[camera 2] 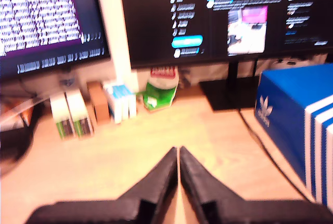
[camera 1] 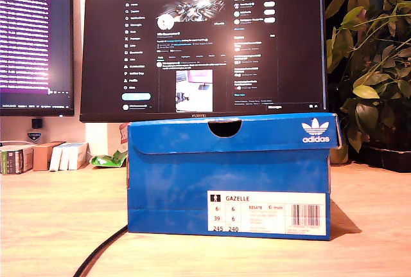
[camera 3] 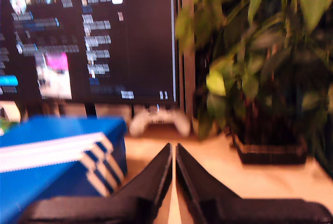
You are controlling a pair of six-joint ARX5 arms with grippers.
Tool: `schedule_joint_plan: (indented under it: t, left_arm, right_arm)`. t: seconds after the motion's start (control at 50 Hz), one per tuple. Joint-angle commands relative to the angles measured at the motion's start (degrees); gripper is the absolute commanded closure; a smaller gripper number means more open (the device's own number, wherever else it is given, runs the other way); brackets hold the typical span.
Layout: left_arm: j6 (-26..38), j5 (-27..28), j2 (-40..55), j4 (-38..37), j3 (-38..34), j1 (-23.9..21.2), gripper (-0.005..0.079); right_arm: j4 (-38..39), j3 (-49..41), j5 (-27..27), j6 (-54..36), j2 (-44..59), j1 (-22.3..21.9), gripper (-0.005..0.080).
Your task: Close the blue shoebox by pushing the lid with your left arm and holding the box in place with your right arm
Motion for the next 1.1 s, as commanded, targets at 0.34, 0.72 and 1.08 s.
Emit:
schedule_joint_plan:
  t: [0.34, 0.72, 1.08]
  left_arm:
    - [0.02, -4.2, -0.44, 1.51, -3.69, -0.26, 0.075]
    - [0.22, -8.33, -0.46, 4.39, -8.79, -0.26, 0.075]
    - [-3.61, -13.7, -0.46, 7.02, -13.05, -0.85, 0.075]
  right_arm:
    - [-0.48, -4.96, 2.12, -4.92, -0.37, 5.33, 0.0763]
    - [-1.33, -4.96, 10.73, -1.31, -0.37, 5.31, 0.0762]
    - [-6.23, -4.96, 12.74, -1.51, -0.37, 5.31, 0.0763]
